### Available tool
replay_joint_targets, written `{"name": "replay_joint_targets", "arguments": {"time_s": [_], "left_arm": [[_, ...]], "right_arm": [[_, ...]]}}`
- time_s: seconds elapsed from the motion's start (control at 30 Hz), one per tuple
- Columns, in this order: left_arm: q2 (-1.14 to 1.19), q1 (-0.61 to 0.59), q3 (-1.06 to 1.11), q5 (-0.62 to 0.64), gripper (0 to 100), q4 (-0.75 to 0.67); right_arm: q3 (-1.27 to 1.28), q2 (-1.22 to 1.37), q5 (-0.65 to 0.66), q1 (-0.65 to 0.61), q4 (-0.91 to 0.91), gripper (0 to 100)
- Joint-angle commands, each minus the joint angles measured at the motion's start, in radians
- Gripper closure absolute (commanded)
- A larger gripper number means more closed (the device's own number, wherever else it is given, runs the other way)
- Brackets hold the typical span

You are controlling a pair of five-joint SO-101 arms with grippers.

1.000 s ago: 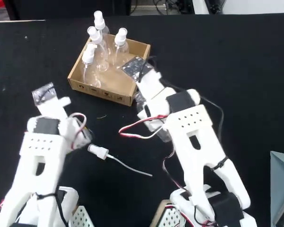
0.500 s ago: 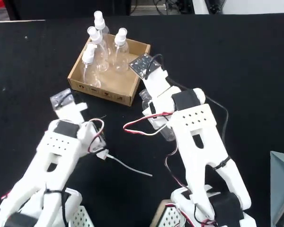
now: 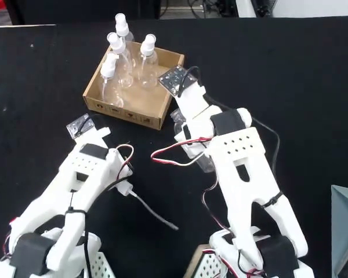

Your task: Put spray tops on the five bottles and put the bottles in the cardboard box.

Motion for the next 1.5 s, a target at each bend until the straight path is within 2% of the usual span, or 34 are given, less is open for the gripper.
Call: {"name": "replay_joint_targets", "arguments": {"time_s": [0.0, 0.07, 0.13, 0.37, 0.7, 1.03, 1.47], "left_arm": [[0.020, 0.007, -0.008, 0.011, 92, -0.055], [0.034, 0.007, 0.016, 0.009, 98, -0.107], [0.038, -0.004, 0.035, 0.012, 95, -0.141], [-0.015, -0.058, 0.047, 0.012, 97, -0.144], [-0.295, -0.136, 0.048, 0.008, 97, -0.002], [-0.519, -0.206, 0.081, 0.008, 97, 0.026], [-0.832, -0.269, 0.116, 0.008, 97, 0.020]], "right_arm": [[0.019, -0.082, -0.008, 0.031, -0.052, 89.9], [0.024, -0.082, -0.008, 0.031, -0.060, 89.9], [0.024, -0.082, -0.008, 0.031, -0.060, 89.9], [0.024, -0.082, -0.008, 0.031, -0.058, 89.9], [0.015, -0.084, -0.008, 0.023, -0.029, 89.9], [0.031, -0.237, -0.009, 0.025, 0.012, 90.0], [0.188, -0.415, -0.063, 0.025, -0.129, 90.0]]}}
